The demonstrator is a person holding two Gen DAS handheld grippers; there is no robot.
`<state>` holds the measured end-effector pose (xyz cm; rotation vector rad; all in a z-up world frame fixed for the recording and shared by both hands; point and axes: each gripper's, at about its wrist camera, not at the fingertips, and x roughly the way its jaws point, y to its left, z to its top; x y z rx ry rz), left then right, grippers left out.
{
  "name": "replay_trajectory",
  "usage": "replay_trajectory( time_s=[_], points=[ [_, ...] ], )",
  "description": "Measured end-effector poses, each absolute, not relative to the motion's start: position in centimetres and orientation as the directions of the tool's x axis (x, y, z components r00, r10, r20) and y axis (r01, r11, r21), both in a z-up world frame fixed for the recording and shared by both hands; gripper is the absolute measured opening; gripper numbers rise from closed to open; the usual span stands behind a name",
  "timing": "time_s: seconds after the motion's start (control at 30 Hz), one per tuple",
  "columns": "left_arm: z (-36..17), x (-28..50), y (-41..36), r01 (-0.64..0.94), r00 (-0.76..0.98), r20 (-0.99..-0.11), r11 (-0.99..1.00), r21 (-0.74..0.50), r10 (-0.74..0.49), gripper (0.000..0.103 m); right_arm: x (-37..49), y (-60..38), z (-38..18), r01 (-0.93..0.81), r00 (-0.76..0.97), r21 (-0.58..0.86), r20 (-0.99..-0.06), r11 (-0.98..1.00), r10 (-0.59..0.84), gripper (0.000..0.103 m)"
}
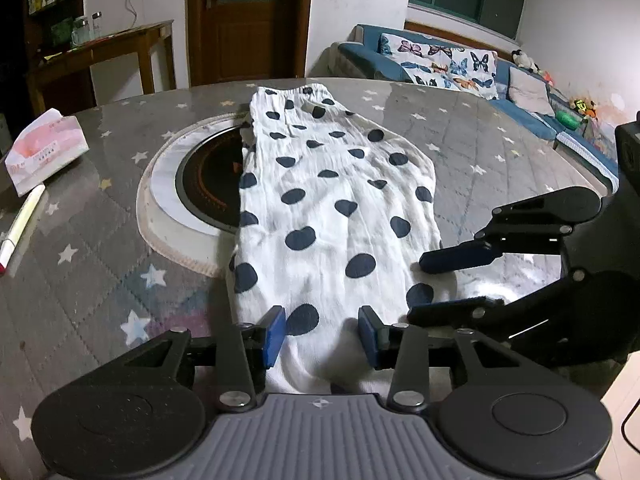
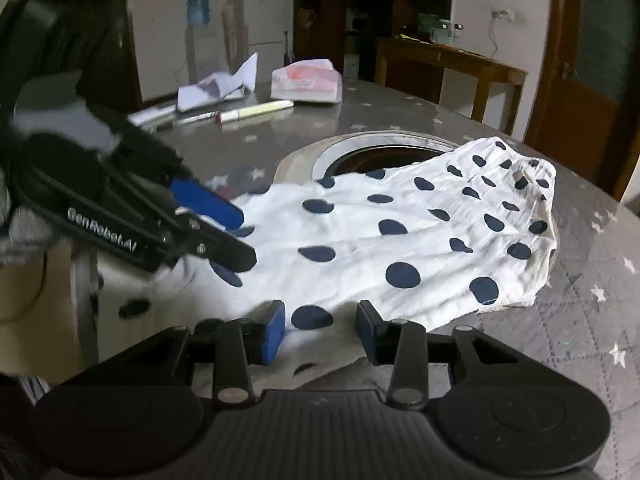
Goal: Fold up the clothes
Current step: 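Smooth the lengthwise-folded pants flat with the right gripper, then grasp the leg hems with the right gripper and lift toward the waistband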
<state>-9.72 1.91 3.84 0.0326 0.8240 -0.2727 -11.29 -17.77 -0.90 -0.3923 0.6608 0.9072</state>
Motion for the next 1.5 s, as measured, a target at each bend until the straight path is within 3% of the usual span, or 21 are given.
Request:
replay_trajectory(
  time_s=[0.23,0.47,0.7,1.07,1.5],
  points=[
    [4.8,-10.5,2.3,0.249,0.671,-0.702,0.964,-0.090,-0.239,0.044,-13.1,-18.1,1.0,-0.846,0.420,-0.011,-0.628,0.533,0.655,0.040],
    [3.6,-11.1,2.3,0.257,0.655,-0.720,0.964,-0.074,-0.229,0.044,-14.0,-17.4,-0.6,-0.869,0.362,0.015,-0.662,0.494,0.656,0.039],
    [5.2,-10.8,2.6,0.258,0.682,-0.688,0.962,-0.091,-0.248,0.044,-11.6,-18.9,1.6,-0.845,0.358,0.084,-0.644,0.528,0.676,0.040],
    [4.4,-7.9,2.4,0.263,0.658,-0.699,0.955,-0.135,-0.280,0.045,2.3,-21.2,3.6,-0.634,0.545,0.126,-0.627,0.763,0.557,0.041],
    [3.5,-6.7,3.3,0.270,0.616,-0.721,0.945,-0.184,-0.317,0.050,19.8,-19.7,-1.0,-0.430,0.608,0.214,-0.649,0.877,0.456,0.044]
  ],
)
